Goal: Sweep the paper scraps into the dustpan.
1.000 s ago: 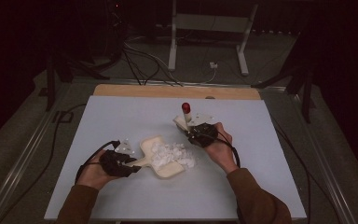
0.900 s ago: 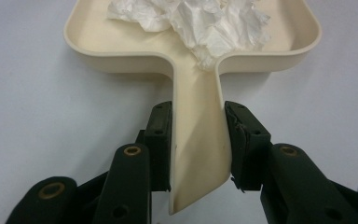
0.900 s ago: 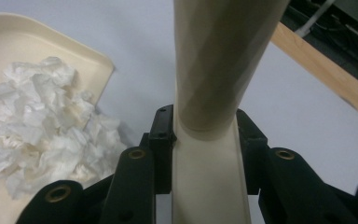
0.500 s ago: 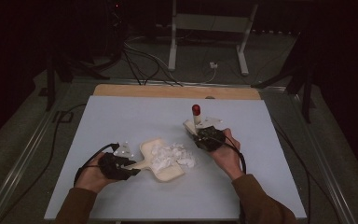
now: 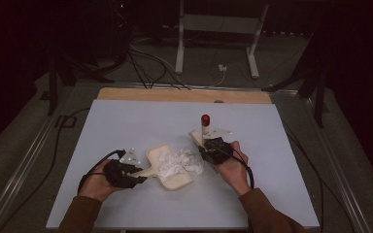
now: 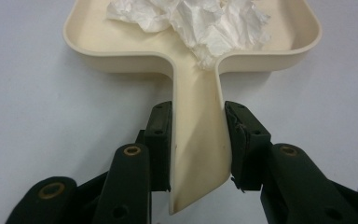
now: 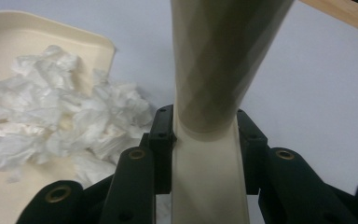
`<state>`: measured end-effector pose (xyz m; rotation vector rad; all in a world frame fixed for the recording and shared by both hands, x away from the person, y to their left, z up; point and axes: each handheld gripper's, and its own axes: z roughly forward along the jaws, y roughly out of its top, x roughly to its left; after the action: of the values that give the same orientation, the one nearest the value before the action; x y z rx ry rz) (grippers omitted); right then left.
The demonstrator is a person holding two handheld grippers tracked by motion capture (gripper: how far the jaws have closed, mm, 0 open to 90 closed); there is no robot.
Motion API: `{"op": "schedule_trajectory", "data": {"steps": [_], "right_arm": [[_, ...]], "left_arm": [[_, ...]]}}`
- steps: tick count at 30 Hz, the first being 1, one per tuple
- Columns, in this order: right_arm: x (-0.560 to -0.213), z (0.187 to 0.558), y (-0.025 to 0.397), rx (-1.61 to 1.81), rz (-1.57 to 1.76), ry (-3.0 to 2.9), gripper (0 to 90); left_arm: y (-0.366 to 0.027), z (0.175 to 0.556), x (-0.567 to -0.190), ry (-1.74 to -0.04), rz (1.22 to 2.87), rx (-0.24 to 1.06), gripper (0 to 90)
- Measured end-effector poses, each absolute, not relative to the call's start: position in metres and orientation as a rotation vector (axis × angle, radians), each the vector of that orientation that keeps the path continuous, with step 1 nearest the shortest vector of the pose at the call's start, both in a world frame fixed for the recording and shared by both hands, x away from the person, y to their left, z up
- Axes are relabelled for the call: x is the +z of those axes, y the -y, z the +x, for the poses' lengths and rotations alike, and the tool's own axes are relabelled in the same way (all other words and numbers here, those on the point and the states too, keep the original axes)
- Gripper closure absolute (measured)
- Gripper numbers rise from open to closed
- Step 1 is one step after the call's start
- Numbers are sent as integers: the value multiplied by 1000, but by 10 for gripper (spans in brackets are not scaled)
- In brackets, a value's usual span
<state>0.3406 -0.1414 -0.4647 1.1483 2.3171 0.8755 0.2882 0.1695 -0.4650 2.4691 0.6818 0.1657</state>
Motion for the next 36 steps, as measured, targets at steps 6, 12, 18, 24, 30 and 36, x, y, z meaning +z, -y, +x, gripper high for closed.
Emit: {"op": "schedule_trajectory", "data": {"steps": [6,12,18,24,30,36], "right_arm": [[-466,335,135,874,1163,-2305,668],[-467,332,128,880,1166,-2303,668],[-467,330,122,882,1159,-2312,668],[-466,329,120,892,1166,-2314,668],[-465,329,119,910,1174,-2323,669],[-465,328,117,915,1168,-2326,668]], "left_arm": [[-167,289,-465,-679,2469,165,658],[-165,289,-466,-678,2466,163,658],[-164,290,-466,-681,2461,159,657],[-163,290,-466,-678,2464,160,657],[-162,291,-466,-681,2461,161,658],[-162,291,-466,-680,2461,159,657]]}}
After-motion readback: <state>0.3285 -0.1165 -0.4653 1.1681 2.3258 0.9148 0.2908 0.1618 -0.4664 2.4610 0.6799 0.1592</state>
